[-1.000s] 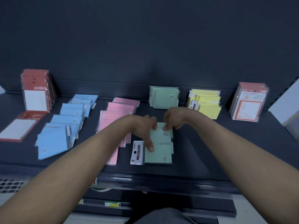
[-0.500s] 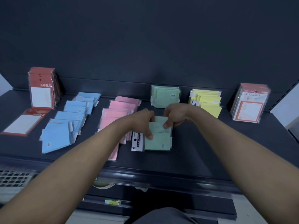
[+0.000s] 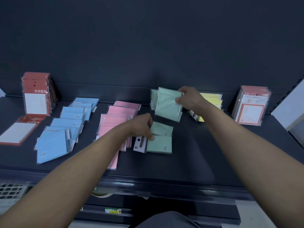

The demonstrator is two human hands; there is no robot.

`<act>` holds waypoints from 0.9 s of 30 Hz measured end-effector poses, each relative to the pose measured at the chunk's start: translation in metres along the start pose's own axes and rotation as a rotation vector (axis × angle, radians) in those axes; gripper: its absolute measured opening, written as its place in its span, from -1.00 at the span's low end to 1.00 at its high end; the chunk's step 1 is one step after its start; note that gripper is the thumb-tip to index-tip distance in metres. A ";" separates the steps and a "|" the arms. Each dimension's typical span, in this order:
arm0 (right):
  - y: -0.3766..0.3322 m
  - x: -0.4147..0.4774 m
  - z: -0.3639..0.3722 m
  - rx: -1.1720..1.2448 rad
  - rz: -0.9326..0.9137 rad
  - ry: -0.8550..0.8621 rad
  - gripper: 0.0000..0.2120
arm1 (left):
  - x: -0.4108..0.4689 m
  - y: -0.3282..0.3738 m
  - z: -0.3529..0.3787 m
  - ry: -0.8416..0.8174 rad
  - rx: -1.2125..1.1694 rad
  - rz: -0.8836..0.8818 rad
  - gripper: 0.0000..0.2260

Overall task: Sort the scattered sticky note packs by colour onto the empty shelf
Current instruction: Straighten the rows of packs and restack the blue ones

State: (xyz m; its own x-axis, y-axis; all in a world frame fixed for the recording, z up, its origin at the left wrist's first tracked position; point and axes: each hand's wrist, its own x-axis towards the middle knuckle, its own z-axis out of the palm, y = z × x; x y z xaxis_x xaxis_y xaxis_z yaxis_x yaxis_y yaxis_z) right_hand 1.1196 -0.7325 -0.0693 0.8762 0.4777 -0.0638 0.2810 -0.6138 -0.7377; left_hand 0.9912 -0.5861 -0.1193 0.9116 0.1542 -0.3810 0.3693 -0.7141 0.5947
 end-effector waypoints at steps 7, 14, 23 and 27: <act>0.005 0.008 0.004 0.013 -0.017 0.119 -0.73 | 0.004 0.006 -0.001 -0.134 0.206 0.033 -0.53; 0.012 0.011 0.009 -0.060 -0.020 0.107 -0.68 | 0.012 0.016 -0.024 -0.104 0.118 0.095 -0.74; 0.023 0.019 0.016 -0.149 -0.035 0.049 -0.61 | 0.030 0.015 -0.012 -0.078 0.202 0.084 -0.66; 0.029 0.020 0.024 -0.107 -0.004 -0.007 -0.62 | 0.030 0.013 -0.009 -0.070 0.193 0.083 -0.51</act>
State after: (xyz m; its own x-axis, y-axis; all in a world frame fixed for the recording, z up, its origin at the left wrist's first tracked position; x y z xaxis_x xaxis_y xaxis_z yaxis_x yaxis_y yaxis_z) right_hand 1.1354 -0.7256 -0.1086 0.8722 0.4847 -0.0660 0.3252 -0.6752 -0.6621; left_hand 1.0252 -0.5847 -0.1162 0.9201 0.0466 -0.3889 0.2463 -0.8408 0.4820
